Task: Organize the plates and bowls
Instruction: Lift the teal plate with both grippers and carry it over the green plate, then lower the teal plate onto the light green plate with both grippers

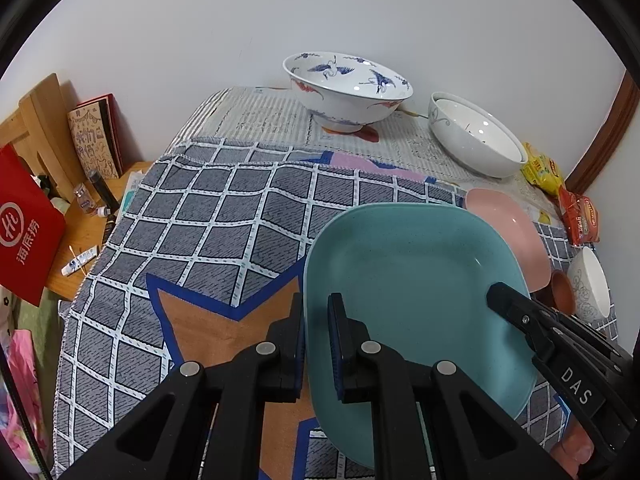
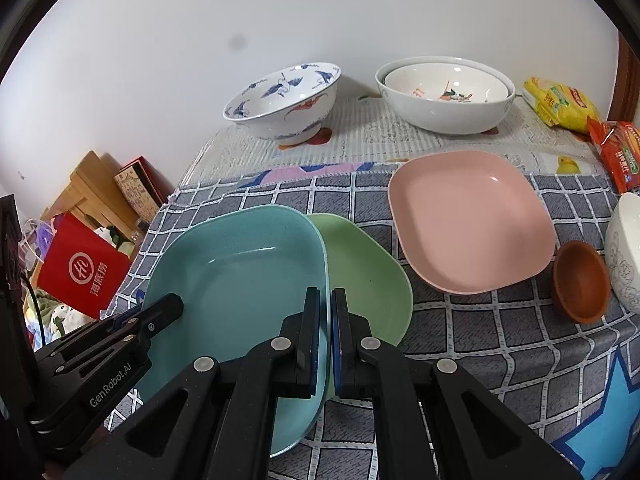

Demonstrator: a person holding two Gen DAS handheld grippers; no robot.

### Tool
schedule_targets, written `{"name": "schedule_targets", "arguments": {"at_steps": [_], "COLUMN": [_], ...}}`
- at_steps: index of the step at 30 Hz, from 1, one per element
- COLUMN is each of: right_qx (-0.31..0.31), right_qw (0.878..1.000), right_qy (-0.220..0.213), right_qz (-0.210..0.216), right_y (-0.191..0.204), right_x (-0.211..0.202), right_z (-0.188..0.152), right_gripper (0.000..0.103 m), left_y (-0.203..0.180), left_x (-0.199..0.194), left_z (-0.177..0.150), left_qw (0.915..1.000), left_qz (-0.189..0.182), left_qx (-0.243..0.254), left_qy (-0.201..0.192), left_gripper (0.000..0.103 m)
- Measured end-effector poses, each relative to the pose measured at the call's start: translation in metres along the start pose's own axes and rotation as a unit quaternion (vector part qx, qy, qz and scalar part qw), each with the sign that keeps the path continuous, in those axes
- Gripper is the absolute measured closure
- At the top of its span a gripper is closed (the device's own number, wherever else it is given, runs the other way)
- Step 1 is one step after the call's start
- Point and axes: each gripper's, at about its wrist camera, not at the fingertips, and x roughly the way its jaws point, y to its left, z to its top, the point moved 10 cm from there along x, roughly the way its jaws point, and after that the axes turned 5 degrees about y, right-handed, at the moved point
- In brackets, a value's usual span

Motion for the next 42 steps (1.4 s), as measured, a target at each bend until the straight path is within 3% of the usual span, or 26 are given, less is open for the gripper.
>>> {"name": "schedule_targets", "arguments": {"at_steps": [42], "right_qx": [-0.014], "right_qw": [1.000], "right_qy": [0.026], "right_qz": [-0.009], "right_y": [-0.019], "right_x": [0.038], "right_z": [0.016], "right_gripper": [0.097], "left_y": [-0.010], "left_x": [0.031], "left_z": [0.010], "left_qw": [0.9998], "left_qz": [-0.006], "left_qx": [0.002], "left_qy": [0.021], "left_gripper": [0.092]}}
